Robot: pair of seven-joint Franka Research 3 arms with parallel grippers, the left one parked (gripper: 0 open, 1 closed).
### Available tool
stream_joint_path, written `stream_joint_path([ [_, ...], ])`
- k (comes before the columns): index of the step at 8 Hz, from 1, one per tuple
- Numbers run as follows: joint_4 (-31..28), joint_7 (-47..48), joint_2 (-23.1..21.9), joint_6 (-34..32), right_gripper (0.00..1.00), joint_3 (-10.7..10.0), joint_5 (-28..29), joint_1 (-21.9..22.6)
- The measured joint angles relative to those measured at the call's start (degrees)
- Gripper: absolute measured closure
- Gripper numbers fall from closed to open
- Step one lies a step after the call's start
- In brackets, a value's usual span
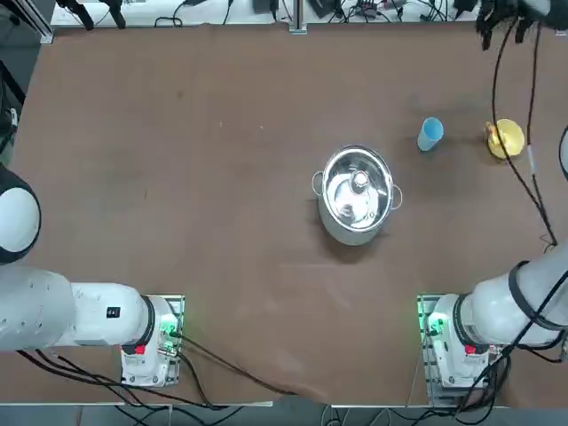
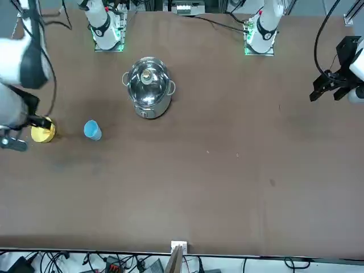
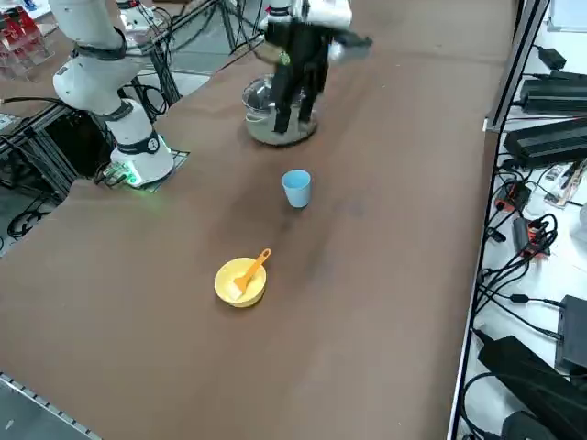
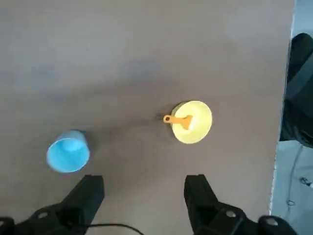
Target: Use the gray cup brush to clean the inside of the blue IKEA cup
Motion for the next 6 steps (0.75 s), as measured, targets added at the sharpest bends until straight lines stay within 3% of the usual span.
stream_joint_path([
  [4, 3.5, -1.4, -3.7, -4.2, 0.00, -0.7, 14.8, -0.4],
  [6, 3.6, -1.4, -6.4, -4.4, 0.00, -1.1, 17.8, -0.5],
])
